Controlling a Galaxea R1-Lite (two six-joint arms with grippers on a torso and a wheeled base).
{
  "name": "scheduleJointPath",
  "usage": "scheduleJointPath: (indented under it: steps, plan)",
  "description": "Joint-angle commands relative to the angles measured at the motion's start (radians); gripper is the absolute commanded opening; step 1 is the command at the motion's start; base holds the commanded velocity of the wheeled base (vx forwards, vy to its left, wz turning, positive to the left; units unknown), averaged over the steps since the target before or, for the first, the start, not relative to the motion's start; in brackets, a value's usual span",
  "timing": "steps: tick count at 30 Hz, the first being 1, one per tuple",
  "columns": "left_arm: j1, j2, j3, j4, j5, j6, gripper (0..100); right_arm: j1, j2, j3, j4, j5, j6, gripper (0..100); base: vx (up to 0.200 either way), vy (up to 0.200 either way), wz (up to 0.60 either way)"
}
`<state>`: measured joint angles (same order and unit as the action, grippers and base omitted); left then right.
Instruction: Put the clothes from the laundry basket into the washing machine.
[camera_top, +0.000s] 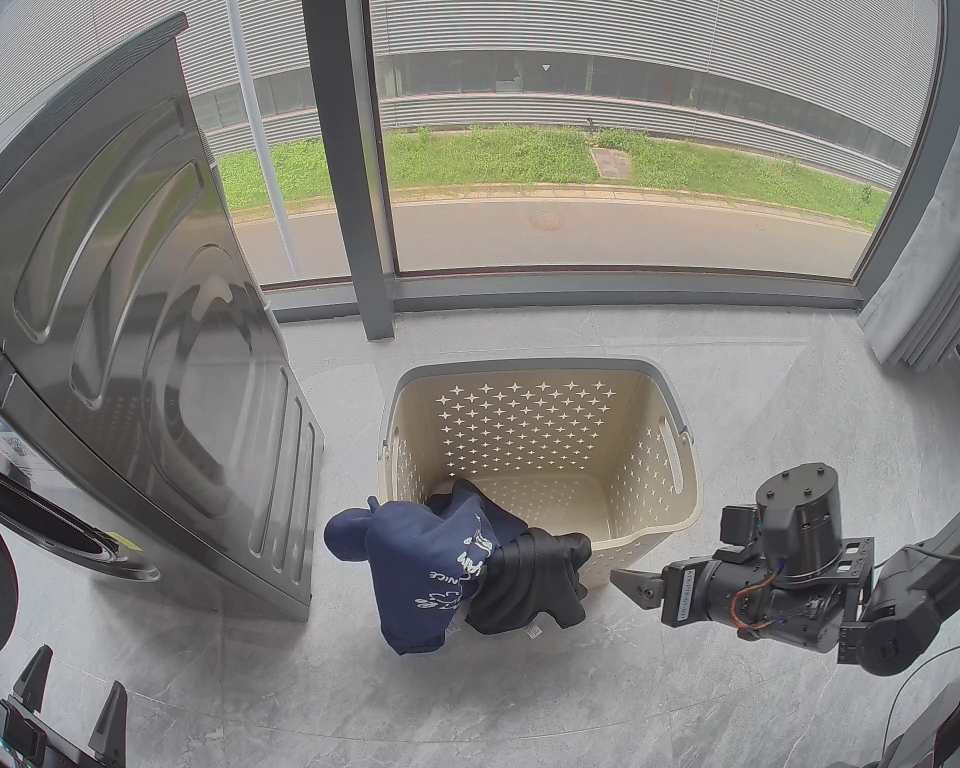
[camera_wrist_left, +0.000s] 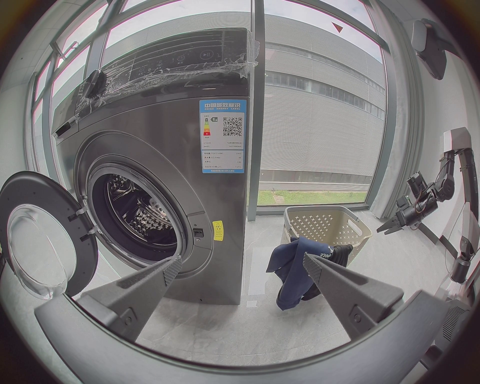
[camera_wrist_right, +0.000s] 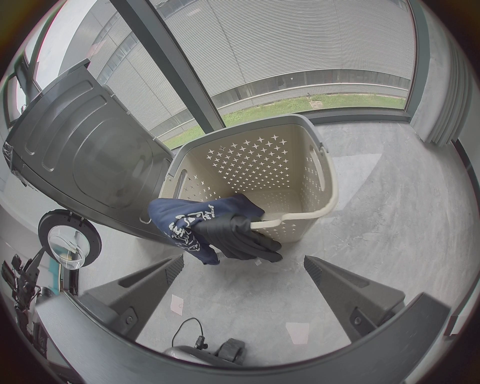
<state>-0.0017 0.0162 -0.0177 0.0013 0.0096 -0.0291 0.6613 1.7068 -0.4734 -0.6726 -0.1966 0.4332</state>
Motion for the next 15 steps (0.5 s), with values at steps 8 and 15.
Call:
scheduleJointPath:
  steps: [8, 15]
  plan:
    - [0.000, -0.007, 0.016, 0.000, 0.000, 0.000, 100, 0.026, 0.109, -0.017, -0.065, -0.017, 0.004, 100, 0.000, 0.000, 0.00]
    - [0.000, -0.007, 0.016, 0.000, 0.000, 0.000, 100, 0.037, 0.132, -0.014, -0.061, -0.017, 0.001, 100, 0.000, 0.000, 0.00]
